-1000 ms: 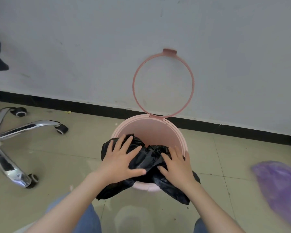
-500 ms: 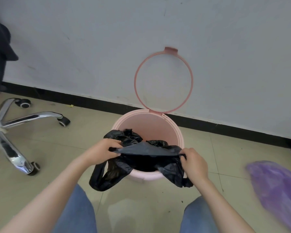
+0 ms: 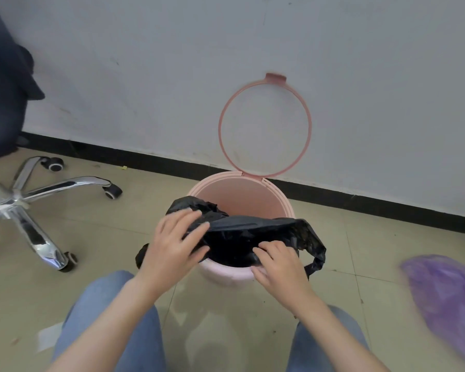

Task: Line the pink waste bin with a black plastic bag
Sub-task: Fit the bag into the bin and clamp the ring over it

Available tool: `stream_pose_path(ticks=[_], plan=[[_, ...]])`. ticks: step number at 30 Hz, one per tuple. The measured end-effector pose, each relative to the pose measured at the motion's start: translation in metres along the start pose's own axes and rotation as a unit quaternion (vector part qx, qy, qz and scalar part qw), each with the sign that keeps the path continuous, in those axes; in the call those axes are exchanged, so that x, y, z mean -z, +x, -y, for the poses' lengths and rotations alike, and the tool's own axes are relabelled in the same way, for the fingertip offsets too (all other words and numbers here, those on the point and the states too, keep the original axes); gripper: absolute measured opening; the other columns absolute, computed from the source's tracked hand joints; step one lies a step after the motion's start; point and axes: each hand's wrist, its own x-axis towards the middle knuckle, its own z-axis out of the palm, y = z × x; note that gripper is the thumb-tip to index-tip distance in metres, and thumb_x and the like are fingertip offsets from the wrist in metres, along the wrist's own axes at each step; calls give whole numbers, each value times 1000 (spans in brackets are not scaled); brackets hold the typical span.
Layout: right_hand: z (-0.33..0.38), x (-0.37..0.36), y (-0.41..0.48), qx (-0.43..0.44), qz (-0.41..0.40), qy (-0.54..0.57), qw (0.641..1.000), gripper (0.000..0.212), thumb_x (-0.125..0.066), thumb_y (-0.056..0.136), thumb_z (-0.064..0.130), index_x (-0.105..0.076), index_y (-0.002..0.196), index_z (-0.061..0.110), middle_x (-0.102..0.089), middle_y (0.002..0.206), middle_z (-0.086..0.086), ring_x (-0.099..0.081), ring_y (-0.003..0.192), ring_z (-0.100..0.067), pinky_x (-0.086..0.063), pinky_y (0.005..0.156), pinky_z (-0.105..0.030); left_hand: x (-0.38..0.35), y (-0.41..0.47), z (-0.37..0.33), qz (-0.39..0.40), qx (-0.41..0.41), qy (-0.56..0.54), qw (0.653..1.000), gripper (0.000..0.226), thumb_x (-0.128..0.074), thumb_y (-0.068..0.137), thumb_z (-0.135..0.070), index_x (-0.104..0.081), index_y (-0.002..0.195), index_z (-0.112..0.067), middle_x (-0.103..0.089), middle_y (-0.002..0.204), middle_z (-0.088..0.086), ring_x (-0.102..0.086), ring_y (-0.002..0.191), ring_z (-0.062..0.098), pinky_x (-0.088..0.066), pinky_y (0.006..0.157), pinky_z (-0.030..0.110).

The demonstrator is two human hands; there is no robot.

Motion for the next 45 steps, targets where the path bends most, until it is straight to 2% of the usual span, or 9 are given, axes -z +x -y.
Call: stream_pose_path(ticks=[3,7,12,15,21,27,31,35,45], plan=[[7,-14,-1,7,112,-16,994,47,-86,44,45,-74,84,23,-71,72,10,-65,63,-12,-49,52,-17,-22,-17,-18,138,-119,-7,983,32,-73,67,-32,-63,94,-19,-73,96,4,-60,93,17,-55,72,31],[2,-15,0,6,95,-6,995,49,-92,32,27,-74,77,22,-64,59,11,-60,53,-13,-42,42,-17,-42,-22,-4,298,-39,96,949,71,-91,25,-23,-73,94,-26,-74,100,-1,-71,87,16,-58,68,30],[-25,-11,-8,0,41,-1,999,37,-84,30,-8,-70,60,9,-58,56,-2,-55,51,-22,-32,39,-23,-34,-15,15,335,-2,-11,942,50,-66,62,14,-70,104,-13,-72,109,6,-66,103,21,-55,86,30],[-46,-6,-17,-45,-33,33,998,33,-77,43,-19,-70,69,-1,-61,61,-10,-58,54,-29,-43,41,-29,-22,-10,27,293,12,-64,954,57,-52,63,25,-71,102,-13,-73,103,7,-68,98,22,-55,82,29],[-82,6,-32,-142,-169,58,974,28,-39,77,-2,-67,76,-5,-60,67,-16,-43,71,-23,-41,53,-32,11,-2,39,136,101,-138,976,38,-67,61,27,-75,79,-5,-74,79,-7,-57,92,10,-30,79,-12],[-38,4,-31,52,-155,3,987,35,-50,79,16,-51,113,8,-54,114,-13,-47,106,-28,-41,84,-40,-1,-34,30,130,87,-209,965,42,-57,68,12,-66,89,-23,-51,91,-55,-53,93,-25,-40,83,-3],[-22,-14,-19,48,-87,-63,993,50,-71,68,14,-57,116,12,-72,99,-6,-62,99,-25,-33,95,-39,-4,-48,27,128,77,-211,966,34,-49,73,6,-69,84,-20,-70,89,-22,-64,88,-3,-45,83,3],[-23,-24,-25,95,-118,-47,987,24,-63,65,-3,-72,82,11,-66,61,-1,-62,57,-21,-41,66,-29,-4,-55,25,158,-18,-100,982,33,-42,80,-13,-75,76,-12,-76,82,3,-59,86,8,-56,66,23],[-21,-36,-48,130,-84,-52,986,22,-50,78,14,-57,99,10,-72,90,-10,-65,79,-24,-50,56,-27,-50,-50,-22,124,-86,35,988,31,-38,90,-23,-61,110,-16,-68,116,7,-59,111,24,-39,96,35]])
